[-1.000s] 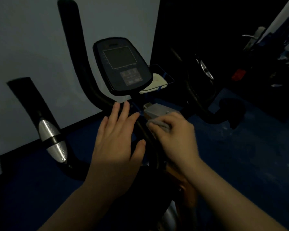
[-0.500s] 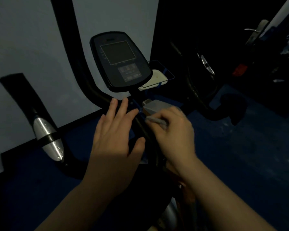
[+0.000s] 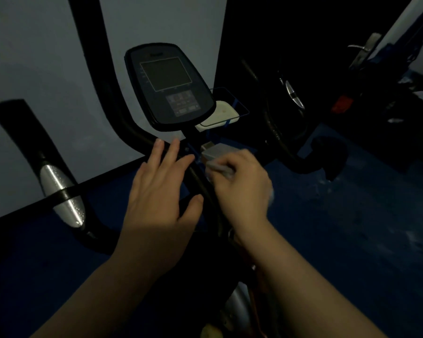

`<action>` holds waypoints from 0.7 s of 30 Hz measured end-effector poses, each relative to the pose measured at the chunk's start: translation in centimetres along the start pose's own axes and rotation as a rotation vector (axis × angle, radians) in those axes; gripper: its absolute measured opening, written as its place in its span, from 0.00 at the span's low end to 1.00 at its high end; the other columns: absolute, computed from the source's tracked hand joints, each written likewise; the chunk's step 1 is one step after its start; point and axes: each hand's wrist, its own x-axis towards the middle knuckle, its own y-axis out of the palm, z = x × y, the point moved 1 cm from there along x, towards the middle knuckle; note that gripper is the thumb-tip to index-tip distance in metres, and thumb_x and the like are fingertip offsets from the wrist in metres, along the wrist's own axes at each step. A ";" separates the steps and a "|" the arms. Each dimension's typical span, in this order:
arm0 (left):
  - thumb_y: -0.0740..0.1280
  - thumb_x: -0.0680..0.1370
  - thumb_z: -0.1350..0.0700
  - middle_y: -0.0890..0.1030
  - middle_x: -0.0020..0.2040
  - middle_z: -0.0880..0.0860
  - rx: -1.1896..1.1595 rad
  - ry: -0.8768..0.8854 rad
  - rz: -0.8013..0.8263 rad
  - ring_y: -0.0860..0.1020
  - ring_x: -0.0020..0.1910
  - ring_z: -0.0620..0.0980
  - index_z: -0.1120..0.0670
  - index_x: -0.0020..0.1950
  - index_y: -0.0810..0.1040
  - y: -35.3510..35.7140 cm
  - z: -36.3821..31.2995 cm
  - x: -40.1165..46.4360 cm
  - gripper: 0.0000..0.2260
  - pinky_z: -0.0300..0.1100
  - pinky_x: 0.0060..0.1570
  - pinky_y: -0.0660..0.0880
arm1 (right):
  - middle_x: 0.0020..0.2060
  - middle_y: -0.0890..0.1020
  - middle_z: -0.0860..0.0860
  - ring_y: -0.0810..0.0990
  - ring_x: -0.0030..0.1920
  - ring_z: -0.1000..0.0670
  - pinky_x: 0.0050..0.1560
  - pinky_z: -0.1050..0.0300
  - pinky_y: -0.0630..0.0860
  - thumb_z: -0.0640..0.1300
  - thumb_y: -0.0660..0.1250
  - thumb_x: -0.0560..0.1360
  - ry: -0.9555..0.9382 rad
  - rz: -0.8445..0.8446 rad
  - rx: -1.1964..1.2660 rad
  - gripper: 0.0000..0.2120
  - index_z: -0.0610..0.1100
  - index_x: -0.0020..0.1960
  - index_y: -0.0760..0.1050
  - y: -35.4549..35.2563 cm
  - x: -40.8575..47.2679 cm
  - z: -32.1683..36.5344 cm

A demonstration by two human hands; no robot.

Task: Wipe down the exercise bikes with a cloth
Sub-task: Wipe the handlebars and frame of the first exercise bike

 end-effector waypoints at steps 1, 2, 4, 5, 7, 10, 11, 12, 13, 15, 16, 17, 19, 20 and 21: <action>0.59 0.75 0.45 0.48 0.75 0.36 -0.011 0.004 0.006 0.38 0.75 0.34 0.42 0.74 0.59 -0.2 -0.2 -0.1 0.27 0.44 0.72 0.42 | 0.41 0.78 0.56 0.74 0.42 0.61 0.39 0.73 0.66 0.44 0.73 0.70 0.024 0.050 0.103 0.01 0.49 0.40 0.81 -0.3 -0.4 -0.3; 0.58 0.75 0.45 0.48 0.75 0.36 -0.022 0.007 0.007 0.38 0.75 0.34 0.43 0.74 0.59 -0.4 -0.5 -0.3 0.27 0.43 0.72 0.42 | 0.39 0.79 0.57 0.75 0.42 0.62 0.40 0.73 0.68 0.44 0.73 0.70 0.050 0.128 0.210 0.02 0.50 0.40 0.81 -1.1 -0.5 -0.8; 0.58 0.76 0.47 0.52 0.75 0.37 -0.030 0.007 -0.038 0.43 0.75 0.34 0.44 0.74 0.61 -1.3 -0.9 -0.9 0.26 0.39 0.73 0.43 | 0.38 0.80 0.56 0.78 0.41 0.62 0.41 0.70 0.70 0.43 0.74 0.70 0.031 0.214 0.326 0.05 0.51 0.39 0.80 -3.4 0.2 -1.5; 0.59 0.76 0.48 0.56 0.75 0.38 -0.033 0.007 -0.086 0.48 0.75 0.35 0.45 0.73 0.64 -1.9 -0.8 -1.2 0.24 0.39 0.73 0.46 | 0.40 0.80 0.54 0.78 0.42 0.61 0.42 0.69 0.71 0.42 0.73 0.70 -0.045 0.183 0.331 0.05 0.51 0.40 0.80 -4.4 1.0 -1.2; 0.60 0.76 0.52 0.66 0.71 0.42 -0.023 0.007 -0.206 0.61 0.71 0.39 0.49 0.69 0.70 -3.5 -0.3 -2.0 0.20 0.39 0.70 0.55 | 0.43 0.79 0.51 0.78 0.45 0.58 0.47 0.68 0.72 0.41 0.72 0.72 -0.266 0.150 0.345 0.03 0.47 0.45 0.81 -5.3 2.4 0.7; 0.59 0.77 0.56 0.74 0.62 0.44 0.008 -0.042 -0.332 0.70 0.63 0.43 0.52 0.62 0.77 -5.3 1.4 -3.0 0.15 0.43 0.69 0.59 | 0.49 0.79 0.52 0.78 0.52 0.56 0.56 0.61 0.73 0.41 0.71 0.72 -0.634 0.435 0.274 0.09 0.45 0.52 0.80 -3.7 2.4 3.8; 0.59 0.77 0.57 0.76 0.61 0.46 0.025 -0.066 -0.359 0.71 0.63 0.43 0.53 0.60 0.78 -5.6 2.0 -3.4 0.14 0.45 0.71 0.57 | 0.50 0.80 0.52 0.78 0.54 0.55 0.62 0.56 0.71 0.41 0.71 0.72 -0.768 0.533 0.166 0.11 0.46 0.54 0.80 -3.0 2.0 4.3; 0.59 0.77 0.58 0.78 0.61 0.48 0.045 -0.085 -0.380 0.71 0.63 0.43 0.53 0.59 0.78 -5.9 2.7 -3.7 0.14 0.45 0.73 0.56 | 0.51 0.82 0.52 0.79 0.54 0.55 0.68 0.52 0.66 0.41 0.71 0.72 -0.895 0.584 0.046 0.12 0.46 0.56 0.80 -2.4 1.8 4.3; 0.60 0.77 0.59 0.79 0.60 0.50 0.068 -0.097 -0.387 0.71 0.64 0.44 0.54 0.59 0.78 -6.1 3.3 -4.0 0.13 0.45 0.73 0.54 | 0.50 0.83 0.53 0.80 0.53 0.55 0.72 0.48 0.61 0.41 0.71 0.72 -0.995 0.604 -0.053 0.12 0.46 0.56 0.80 -2.0 1.8 3.9; 0.60 0.77 0.60 0.79 0.61 0.52 0.147 -0.090 -0.346 0.69 0.67 0.47 0.56 0.60 0.78 -6.1 4.4 -4.5 0.13 0.49 0.74 0.55 | 0.48 0.83 0.53 0.80 0.51 0.56 0.75 0.48 0.56 0.42 0.71 0.73 -1.124 0.662 -0.159 0.12 0.48 0.56 0.79 -2.4 2.5 3.3; 0.60 0.76 0.59 0.79 0.62 0.52 0.200 -0.071 -0.309 0.68 0.69 0.48 0.56 0.60 0.77 -6.0 4.9 -4.7 0.14 0.52 0.74 0.55 | 0.49 0.83 0.53 0.80 0.51 0.56 0.74 0.50 0.57 0.43 0.70 0.74 -1.173 0.713 -0.181 0.12 0.48 0.57 0.78 -2.7 2.9 3.1; 0.60 0.77 0.59 0.78 0.63 0.52 0.243 -0.051 -0.272 0.67 0.71 0.49 0.56 0.61 0.77 -5.8 5.2 -4.7 0.14 0.53 0.74 0.54 | 0.51 0.83 0.54 0.80 0.53 0.56 0.73 0.53 0.60 0.44 0.69 0.74 -1.204 0.765 -0.191 0.12 0.49 0.58 0.77 -3.0 3.3 3.0; 0.60 0.77 0.57 0.78 0.64 0.52 0.283 -0.040 -0.230 0.64 0.72 0.49 0.55 0.63 0.76 -5.7 5.6 -4.8 0.15 0.53 0.74 0.52 | 0.55 0.81 0.54 0.79 0.55 0.55 0.64 0.59 0.70 0.46 0.69 0.73 -1.207 0.852 -0.216 0.16 0.49 0.60 0.75 -2.8 3.6 3.7; 0.60 0.77 0.57 0.77 0.64 0.51 0.291 -0.037 -0.221 0.64 0.73 0.49 0.55 0.63 0.76 -5.7 5.6 -4.8 0.15 0.52 0.74 0.52 | 0.55 0.81 0.54 0.80 0.54 0.54 0.56 0.61 0.74 0.47 0.70 0.72 -1.179 0.878 -0.225 0.17 0.50 0.60 0.74 -2.4 3.4 4.3; 0.59 0.78 0.56 0.77 0.64 0.51 0.298 -0.032 -0.215 0.63 0.73 0.49 0.55 0.64 0.75 -5.8 5.8 -4.8 0.15 0.52 0.75 0.51 | 0.54 0.82 0.54 0.80 0.52 0.54 0.49 0.61 0.75 0.49 0.70 0.71 -1.148 0.898 -0.221 0.18 0.50 0.60 0.73 -1.9 3.2 4.9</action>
